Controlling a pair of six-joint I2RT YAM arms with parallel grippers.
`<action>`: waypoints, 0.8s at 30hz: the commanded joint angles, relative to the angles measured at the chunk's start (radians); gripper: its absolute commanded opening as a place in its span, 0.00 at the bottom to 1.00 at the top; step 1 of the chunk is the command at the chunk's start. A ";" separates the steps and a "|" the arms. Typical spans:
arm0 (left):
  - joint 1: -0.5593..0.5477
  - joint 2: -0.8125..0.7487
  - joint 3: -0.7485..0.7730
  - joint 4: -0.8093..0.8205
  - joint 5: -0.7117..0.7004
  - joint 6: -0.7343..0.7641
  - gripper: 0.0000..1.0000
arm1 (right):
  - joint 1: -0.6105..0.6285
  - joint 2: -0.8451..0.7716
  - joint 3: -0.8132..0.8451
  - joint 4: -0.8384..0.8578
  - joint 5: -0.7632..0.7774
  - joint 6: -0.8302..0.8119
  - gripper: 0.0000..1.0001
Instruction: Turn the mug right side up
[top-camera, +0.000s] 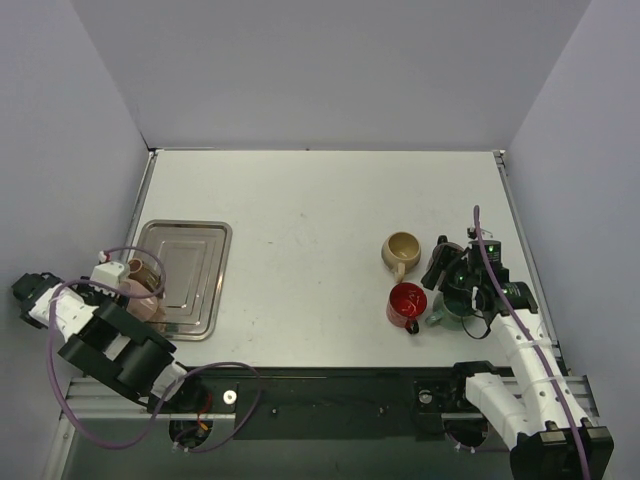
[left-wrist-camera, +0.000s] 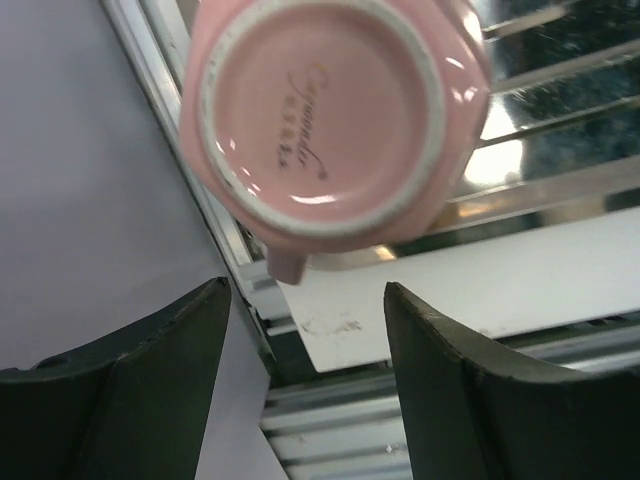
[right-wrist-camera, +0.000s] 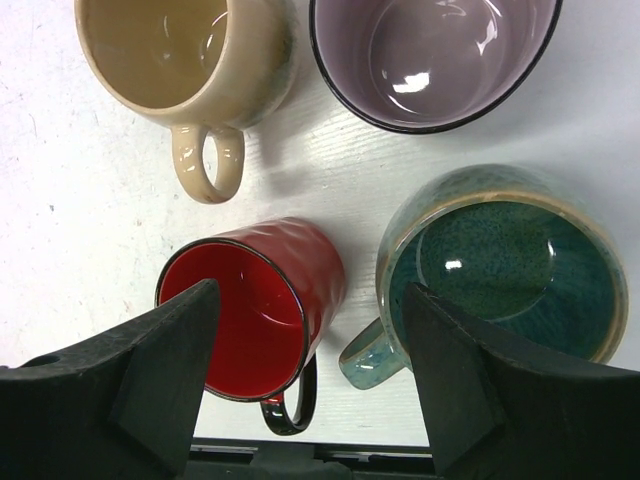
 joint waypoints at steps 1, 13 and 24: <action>-0.016 0.028 -0.039 0.264 0.042 -0.008 0.72 | 0.020 -0.005 0.007 -0.005 -0.006 -0.016 0.68; -0.056 0.099 -0.043 0.107 0.202 0.072 0.26 | 0.041 -0.005 0.017 -0.025 0.031 -0.018 0.68; -0.040 -0.053 0.098 -0.216 0.301 -0.058 0.00 | 0.089 -0.048 0.078 -0.094 0.087 -0.030 0.68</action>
